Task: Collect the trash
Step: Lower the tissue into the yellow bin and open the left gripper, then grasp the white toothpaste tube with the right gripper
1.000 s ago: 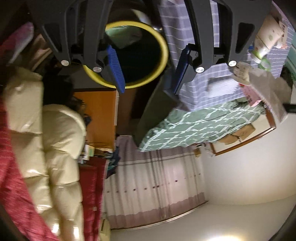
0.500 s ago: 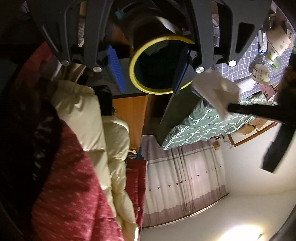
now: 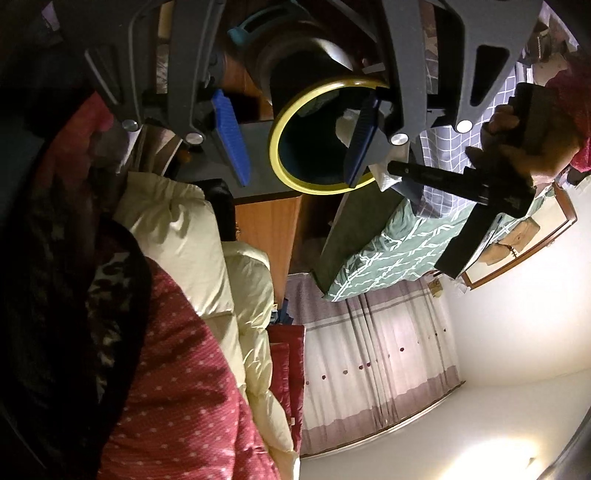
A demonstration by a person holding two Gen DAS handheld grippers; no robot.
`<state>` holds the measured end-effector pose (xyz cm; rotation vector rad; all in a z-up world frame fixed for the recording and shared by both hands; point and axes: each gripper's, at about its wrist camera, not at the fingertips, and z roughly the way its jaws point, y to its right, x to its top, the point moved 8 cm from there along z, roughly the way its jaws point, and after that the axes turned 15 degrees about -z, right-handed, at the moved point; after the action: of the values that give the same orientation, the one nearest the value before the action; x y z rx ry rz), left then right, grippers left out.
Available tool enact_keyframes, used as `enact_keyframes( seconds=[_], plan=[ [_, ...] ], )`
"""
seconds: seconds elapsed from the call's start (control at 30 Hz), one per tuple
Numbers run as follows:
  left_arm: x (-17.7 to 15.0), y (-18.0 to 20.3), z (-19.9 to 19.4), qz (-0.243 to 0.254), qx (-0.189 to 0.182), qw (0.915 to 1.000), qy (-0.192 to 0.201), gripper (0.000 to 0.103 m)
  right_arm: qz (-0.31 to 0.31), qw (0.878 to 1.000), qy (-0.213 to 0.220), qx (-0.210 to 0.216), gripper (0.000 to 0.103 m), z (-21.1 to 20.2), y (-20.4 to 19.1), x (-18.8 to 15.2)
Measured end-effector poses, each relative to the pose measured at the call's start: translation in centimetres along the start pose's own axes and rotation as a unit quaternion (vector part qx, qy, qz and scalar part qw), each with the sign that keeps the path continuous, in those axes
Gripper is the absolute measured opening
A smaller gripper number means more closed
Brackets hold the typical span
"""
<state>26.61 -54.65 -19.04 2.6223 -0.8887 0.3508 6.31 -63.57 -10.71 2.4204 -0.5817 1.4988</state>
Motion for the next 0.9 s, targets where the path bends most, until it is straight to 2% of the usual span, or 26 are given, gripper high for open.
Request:
enact_keyframes(
  seconds=[0.07,0.1,0.17,0.37,0.5,0.63,0.7,0.77,0.83,0.9],
  plan=[
    [0.3,0.2,-0.4,0.004,-0.002,0.9999,0.012,0.045,0.001,1.0,0.001,0.0,0.051,-0.1,0.0,0.0],
    [0.4,0.3,-0.6,0.004,-0.004,0.9999,0.014,0.059,0.002,1.0,0.001,0.0,0.051,-0.1,0.0,0.0],
    [0.6,0.5,-0.9,0.005,0.0,0.9997,0.024,0.08,0.001,1.0,0.001,0.002,0.051,-0.3,-0.1,-0.1],
    [0.0,0.3,-1.7,0.005,0.001,0.9999,0.013,0.081,-0.001,1.0,0.003,0.004,0.051,-0.8,-0.4,0.2],
    [-0.7,-0.6,-5.5,-0.01,-0.025,0.9993,0.026,0.081,-0.005,1.0,0.006,0.007,0.051,-1.4,-0.9,0.5],
    [-1.6,-3.5,-12.8,-0.037,-0.048,0.994,0.091,0.087,-0.012,1.0,0.001,0.019,0.052,-1.2,-2.1,0.4],
    [-2.4,-5.4,-16.3,-0.049,-0.046,0.9895,0.128,0.092,-0.02,0.999,-0.002,0.03,0.052,-1.1,-3.3,0.3],
    [-4.0,-8.2,-20.5,-0.066,-0.04,0.9815,0.176,0.094,-0.033,0.998,-0.005,0.045,0.052,-0.9,-5.0,0.3],
    [-5.3,-10.6,-23.4,-0.08,-0.034,0.975,0.204,0.097,-0.047,0.997,-0.007,0.062,0.052,-0.7,-6.8,0.4],
    [-7.5,-14.1,-26.8,-0.105,-0.017,0.9637,0.245,0.098,-0.059,0.995,-0.009,0.081,0.052,-0.6,-8.9,0.5]
  ],
)
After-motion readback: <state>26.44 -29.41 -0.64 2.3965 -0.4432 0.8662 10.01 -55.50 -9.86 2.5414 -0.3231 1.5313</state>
